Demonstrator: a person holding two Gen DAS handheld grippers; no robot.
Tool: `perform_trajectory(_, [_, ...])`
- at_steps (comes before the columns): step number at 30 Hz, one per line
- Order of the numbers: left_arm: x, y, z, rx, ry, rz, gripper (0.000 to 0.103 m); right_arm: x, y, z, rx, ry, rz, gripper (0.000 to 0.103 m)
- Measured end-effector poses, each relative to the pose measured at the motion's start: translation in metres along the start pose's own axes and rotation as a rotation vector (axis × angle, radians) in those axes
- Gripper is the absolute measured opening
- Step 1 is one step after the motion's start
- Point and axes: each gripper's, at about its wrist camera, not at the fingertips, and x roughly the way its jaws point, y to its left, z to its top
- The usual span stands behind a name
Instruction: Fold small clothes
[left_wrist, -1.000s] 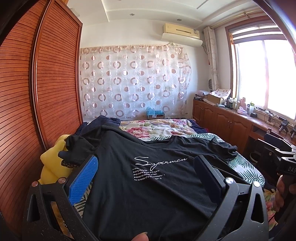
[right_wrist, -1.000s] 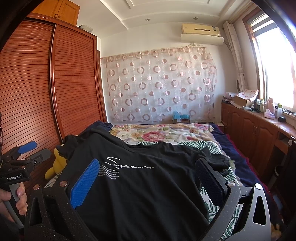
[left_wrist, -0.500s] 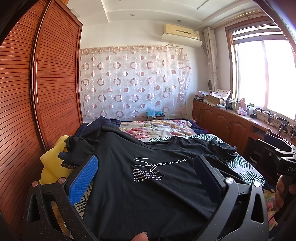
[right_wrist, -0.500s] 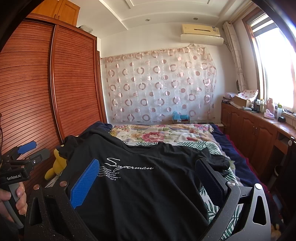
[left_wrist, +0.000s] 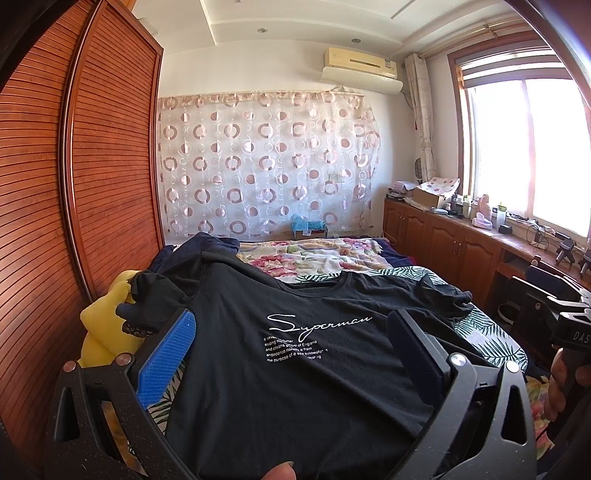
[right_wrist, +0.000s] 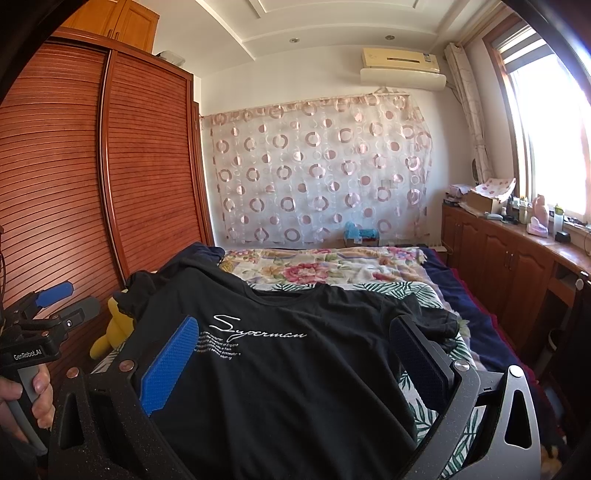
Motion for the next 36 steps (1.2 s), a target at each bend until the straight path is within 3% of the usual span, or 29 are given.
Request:
perform_trajectory(21, [0.002, -0.005, -0.001, -0.001, 0.015, -0.006, 0.103, 0.005, -0.001, -0.003, 0.008, 0.015, 0.005, 0.103])
perform_trajectory(29, [0.047, 0.019, -0.023, 0.003, 0.128, -0.002, 0.103, 0.035, -0.004, -0.011, -0.041, 0.046, 0.01, 0.103])
perform_trajectory(36, [0.088, 0.058, -0.032, 0.019, 0.184, 0.071, 0.103, 0.074, -0.005, -0.005, -0.085, 0.096, 0.066, 0.103])
